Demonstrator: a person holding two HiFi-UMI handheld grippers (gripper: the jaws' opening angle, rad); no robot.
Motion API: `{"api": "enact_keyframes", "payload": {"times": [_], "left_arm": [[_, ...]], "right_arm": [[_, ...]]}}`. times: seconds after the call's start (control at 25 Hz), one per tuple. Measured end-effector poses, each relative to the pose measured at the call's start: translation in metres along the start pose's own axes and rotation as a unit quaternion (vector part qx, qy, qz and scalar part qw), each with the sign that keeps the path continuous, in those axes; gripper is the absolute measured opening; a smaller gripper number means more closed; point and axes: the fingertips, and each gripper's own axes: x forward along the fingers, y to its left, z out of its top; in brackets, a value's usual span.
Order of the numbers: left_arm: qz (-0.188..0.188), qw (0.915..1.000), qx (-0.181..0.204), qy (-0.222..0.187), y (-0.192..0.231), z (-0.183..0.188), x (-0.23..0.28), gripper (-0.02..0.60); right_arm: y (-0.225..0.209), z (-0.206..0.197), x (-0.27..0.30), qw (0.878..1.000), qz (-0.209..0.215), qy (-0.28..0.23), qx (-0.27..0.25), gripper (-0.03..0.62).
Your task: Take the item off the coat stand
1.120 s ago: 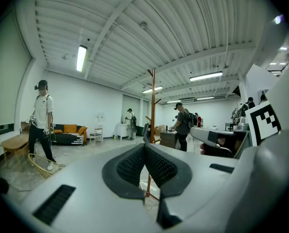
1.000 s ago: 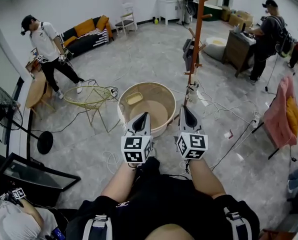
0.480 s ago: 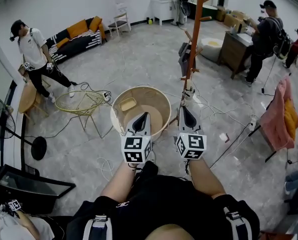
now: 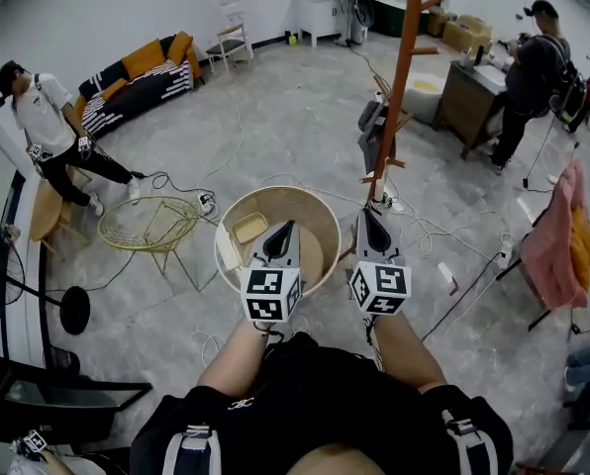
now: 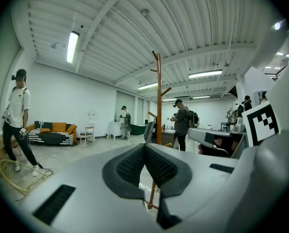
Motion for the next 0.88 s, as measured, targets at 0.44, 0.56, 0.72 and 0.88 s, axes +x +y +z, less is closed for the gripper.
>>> {"api": "enact_keyframes", "payload": {"times": [0.44,0.56,0.72,0.88], "left_arm": [[-0.025,0.9996,0.005,0.009,0.098,0.030,0.166,0.017],[-0.043,0.9989,0.008,0.019,0.109,0.034,0.207,0.017],[-0.052,0.9982,0.009,0.029,0.107,0.032,0.254,0.017],[-0.051,0.9980,0.007,0.036,0.095,0.039,0.283,0.017]], "right_arm": [[-0.039,-0.007,0.179,0.999,-0.041,0.004,0.022,0.017],[-0.059,-0.011,0.217,0.997,-0.068,0.010,0.025,0.017],[-0.090,-0.017,0.247,0.996,-0.087,0.014,0.026,0.018],[-0.118,-0.012,0.269,0.995,-0.090,0.018,0.032,0.051]]}}
